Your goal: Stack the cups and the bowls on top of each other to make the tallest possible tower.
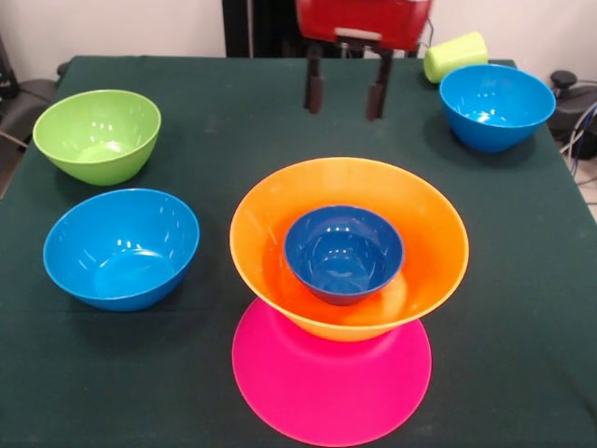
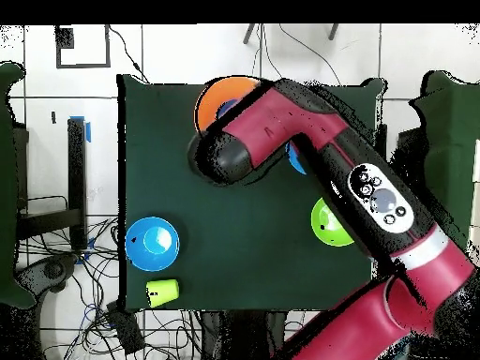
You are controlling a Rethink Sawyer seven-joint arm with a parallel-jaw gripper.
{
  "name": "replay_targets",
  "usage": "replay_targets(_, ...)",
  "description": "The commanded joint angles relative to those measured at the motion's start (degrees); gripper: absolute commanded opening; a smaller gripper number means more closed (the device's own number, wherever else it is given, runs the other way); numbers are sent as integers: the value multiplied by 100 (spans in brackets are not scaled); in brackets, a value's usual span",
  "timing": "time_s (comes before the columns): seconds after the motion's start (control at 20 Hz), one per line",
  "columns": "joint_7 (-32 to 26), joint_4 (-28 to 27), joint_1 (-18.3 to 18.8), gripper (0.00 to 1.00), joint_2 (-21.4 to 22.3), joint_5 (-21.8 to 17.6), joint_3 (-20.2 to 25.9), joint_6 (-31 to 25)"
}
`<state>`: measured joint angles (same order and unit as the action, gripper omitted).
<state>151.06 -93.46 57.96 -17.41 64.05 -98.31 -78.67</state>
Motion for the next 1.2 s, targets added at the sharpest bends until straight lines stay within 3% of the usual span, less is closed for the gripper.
replay_targets(0.05,101,-688,198,100,-251,-118,-631,-245)
replay_targets(0.45,-385,-1002,1009,100,-357,-547,-1087,166)
replay_targets(1.0,-262,-1150,1601,100,-381,-655,-1416,212)
replay_targets(1.2,128,-1228,1699,100,-317,-649,-1523,119)
